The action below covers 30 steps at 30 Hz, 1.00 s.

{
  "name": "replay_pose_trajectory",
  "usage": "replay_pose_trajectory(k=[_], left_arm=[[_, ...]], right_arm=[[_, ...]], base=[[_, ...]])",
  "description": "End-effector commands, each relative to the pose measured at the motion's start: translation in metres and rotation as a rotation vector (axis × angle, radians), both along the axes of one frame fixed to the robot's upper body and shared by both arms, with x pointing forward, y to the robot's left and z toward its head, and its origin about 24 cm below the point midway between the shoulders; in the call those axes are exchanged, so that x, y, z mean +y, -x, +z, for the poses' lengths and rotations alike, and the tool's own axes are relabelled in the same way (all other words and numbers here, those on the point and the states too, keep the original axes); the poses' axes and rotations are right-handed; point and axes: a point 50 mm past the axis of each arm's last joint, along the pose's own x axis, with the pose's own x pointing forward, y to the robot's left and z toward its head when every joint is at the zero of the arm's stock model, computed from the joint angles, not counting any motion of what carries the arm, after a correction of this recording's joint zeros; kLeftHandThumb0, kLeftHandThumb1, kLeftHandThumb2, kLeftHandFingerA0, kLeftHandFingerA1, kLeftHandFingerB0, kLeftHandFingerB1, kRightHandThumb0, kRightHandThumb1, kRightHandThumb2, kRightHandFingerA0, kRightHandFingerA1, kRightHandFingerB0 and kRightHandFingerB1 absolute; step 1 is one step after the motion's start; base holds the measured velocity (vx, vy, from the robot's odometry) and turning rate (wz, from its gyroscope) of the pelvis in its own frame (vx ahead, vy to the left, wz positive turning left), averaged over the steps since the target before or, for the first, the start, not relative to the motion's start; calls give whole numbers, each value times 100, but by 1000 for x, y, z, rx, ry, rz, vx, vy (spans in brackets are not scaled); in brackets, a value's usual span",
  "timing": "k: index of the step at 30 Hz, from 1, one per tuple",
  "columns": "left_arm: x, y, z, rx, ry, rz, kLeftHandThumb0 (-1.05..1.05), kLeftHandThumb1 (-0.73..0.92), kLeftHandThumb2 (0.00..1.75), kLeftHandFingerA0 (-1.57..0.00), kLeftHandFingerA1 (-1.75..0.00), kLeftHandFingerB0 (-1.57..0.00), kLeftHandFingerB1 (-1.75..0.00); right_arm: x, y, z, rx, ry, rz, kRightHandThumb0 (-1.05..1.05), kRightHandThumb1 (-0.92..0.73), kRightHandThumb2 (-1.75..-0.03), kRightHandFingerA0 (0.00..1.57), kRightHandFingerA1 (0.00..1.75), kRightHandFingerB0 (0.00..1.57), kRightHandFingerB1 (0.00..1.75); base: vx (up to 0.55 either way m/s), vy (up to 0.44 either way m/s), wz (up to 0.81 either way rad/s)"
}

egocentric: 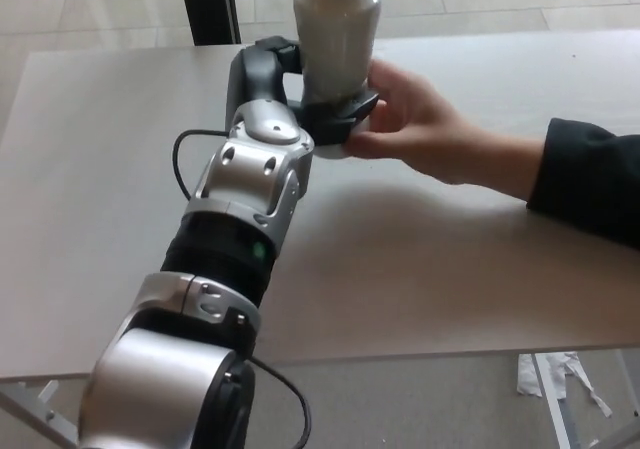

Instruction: Pick up a bottle and hand it

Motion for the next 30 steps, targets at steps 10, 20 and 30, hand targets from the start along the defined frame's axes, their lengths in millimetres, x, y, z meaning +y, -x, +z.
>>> replay_pose_trajectory(k=[10,20,30], left_arm=[[-118,22,61,-60,224,-194,-27,77,69,-81,-170,-64,-135],[-103,19,40,27,250,-209,-40,54,56,-57,-94,0,-20],[-52,13,32,57,74,-314,-85,42,76,0,-11,0,0]], right_arm=[[-3,-4,10,-83,1,26,-66,-55,-61,94,148,39,63],[-2,-2,7,-67,8,13,-64,-56,-59,105,142,40,63],[-6,0,10,-50,25,14,-64,-56,-59,100,140,40,61]], base=[[0,0,0],[0,0,0],[0,0,0]])
